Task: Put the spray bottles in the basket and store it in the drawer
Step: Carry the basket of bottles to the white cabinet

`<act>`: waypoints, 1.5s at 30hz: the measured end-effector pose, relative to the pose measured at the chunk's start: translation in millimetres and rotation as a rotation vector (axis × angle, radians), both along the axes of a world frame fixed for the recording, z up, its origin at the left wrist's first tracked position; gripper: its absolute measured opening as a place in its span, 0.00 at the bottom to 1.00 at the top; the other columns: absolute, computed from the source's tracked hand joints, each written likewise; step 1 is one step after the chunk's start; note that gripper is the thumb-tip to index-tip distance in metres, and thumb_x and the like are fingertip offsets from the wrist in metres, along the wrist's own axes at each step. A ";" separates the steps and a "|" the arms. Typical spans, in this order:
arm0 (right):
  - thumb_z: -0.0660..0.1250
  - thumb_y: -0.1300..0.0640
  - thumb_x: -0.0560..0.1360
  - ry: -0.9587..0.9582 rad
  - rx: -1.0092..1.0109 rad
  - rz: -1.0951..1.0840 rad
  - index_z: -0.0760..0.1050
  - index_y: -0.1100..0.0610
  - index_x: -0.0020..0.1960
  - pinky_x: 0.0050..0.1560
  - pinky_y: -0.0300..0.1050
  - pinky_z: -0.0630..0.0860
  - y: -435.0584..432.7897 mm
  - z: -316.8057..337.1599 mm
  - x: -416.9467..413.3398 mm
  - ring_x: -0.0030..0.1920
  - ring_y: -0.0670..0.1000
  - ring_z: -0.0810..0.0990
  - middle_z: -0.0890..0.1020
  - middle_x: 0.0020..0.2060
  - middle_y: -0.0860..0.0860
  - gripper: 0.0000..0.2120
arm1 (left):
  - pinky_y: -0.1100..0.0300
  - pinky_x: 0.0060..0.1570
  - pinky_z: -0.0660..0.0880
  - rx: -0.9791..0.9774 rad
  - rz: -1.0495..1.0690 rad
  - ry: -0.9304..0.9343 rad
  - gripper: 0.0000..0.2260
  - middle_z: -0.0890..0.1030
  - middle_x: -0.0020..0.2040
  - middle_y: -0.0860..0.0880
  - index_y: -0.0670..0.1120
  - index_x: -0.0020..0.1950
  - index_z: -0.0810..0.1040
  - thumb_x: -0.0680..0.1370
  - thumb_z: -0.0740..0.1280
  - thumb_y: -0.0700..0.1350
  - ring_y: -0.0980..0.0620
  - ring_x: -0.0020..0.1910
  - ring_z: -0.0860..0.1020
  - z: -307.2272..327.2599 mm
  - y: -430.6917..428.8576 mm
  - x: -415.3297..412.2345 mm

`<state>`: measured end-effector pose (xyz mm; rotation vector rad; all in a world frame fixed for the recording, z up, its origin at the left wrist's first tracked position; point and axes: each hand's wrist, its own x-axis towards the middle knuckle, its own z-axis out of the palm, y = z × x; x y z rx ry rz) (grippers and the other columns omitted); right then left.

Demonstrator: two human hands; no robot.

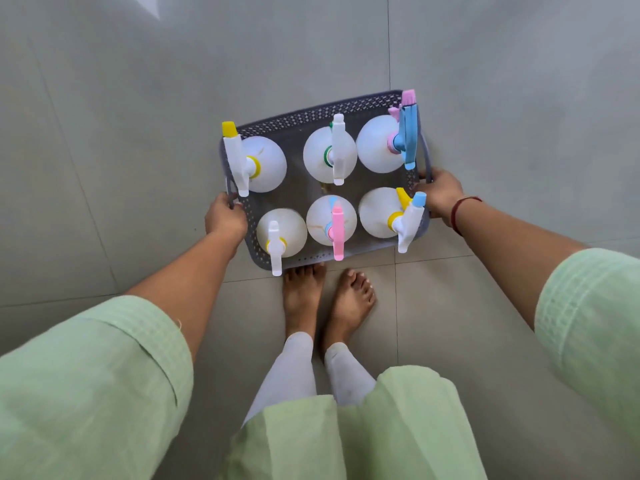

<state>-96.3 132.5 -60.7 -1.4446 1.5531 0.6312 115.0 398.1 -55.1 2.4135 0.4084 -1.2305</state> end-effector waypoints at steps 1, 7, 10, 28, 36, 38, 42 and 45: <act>0.60 0.58 0.75 0.008 -0.017 0.035 0.73 0.57 0.63 0.59 0.58 0.77 -0.6 0.0 0.0 0.58 0.62 0.78 0.79 0.58 0.60 0.17 | 0.45 0.58 0.77 0.011 -0.012 0.015 0.14 0.79 0.58 0.42 0.48 0.60 0.74 0.78 0.56 0.41 0.40 0.56 0.79 -2.9 1.9 0.8; 0.57 0.59 0.76 0.012 -0.055 0.081 0.74 0.54 0.64 0.61 0.57 0.75 4.6 20.0 -6.5 0.59 0.62 0.77 0.79 0.59 0.59 0.18 | 0.43 0.57 0.77 -0.003 -0.061 0.008 0.18 0.81 0.57 0.40 0.48 0.63 0.74 0.77 0.55 0.36 0.38 0.54 0.81 12.5 0.9 2.0; 0.57 0.60 0.76 0.022 -0.084 0.062 0.75 0.53 0.64 0.63 0.54 0.74 12.2 37.4 -13.3 0.59 0.62 0.77 0.80 0.59 0.59 0.18 | 0.41 0.55 0.78 0.016 -0.078 0.023 0.18 0.82 0.54 0.40 0.51 0.61 0.75 0.77 0.53 0.37 0.38 0.51 0.82 31.4 1.5 2.9; 0.59 0.59 0.76 -0.012 -0.101 -0.146 0.75 0.54 0.62 0.63 0.55 0.73 32.1 328.4 -60.8 0.60 0.61 0.77 0.80 0.59 0.60 0.16 | 0.42 0.50 0.80 -0.070 -0.323 -0.057 0.14 0.82 0.50 0.40 0.50 0.54 0.76 0.76 0.55 0.37 0.40 0.44 0.84 324.4 -32.7 16.5; 0.62 0.54 0.75 -0.110 -0.179 -0.247 0.77 0.51 0.59 0.60 0.57 0.76 38.8 496.1 -72.1 0.58 0.61 0.79 0.81 0.59 0.58 0.14 | 0.44 0.49 0.80 -0.161 -0.381 -0.044 0.14 0.82 0.54 0.38 0.49 0.55 0.75 0.76 0.56 0.36 0.40 0.44 0.83 476.2 -47.0 30.5; 0.62 0.54 0.74 -0.133 -0.209 -0.277 0.77 0.51 0.58 0.59 0.57 0.77 45.5 528.9 -79.4 0.57 0.60 0.79 0.81 0.58 0.58 0.13 | 0.49 0.42 0.81 -0.192 -0.411 -0.046 0.15 0.82 0.54 0.38 0.48 0.57 0.75 0.76 0.57 0.35 0.41 0.40 0.82 505.0 -50.5 31.7; 0.62 0.55 0.74 -0.156 -0.242 -0.331 0.77 0.51 0.58 0.58 0.58 0.78 59.4 570.5 -98.2 0.56 0.61 0.80 0.81 0.57 0.58 0.14 | 0.55 0.34 0.78 -0.236 -0.497 -0.061 0.16 0.81 0.50 0.39 0.44 0.61 0.75 0.76 0.57 0.34 0.48 0.32 0.79 546.9 -63.8 25.4; 0.61 0.56 0.75 -0.162 -0.264 -0.372 0.77 0.52 0.58 0.56 0.55 0.79 61.5 588.0 -112.1 0.52 0.59 0.80 0.81 0.56 0.57 0.14 | 0.52 0.39 0.78 -0.280 -0.554 -0.053 0.16 0.80 0.48 0.40 0.42 0.62 0.74 0.76 0.56 0.33 0.47 0.33 0.78 569.5 -79.2 17.7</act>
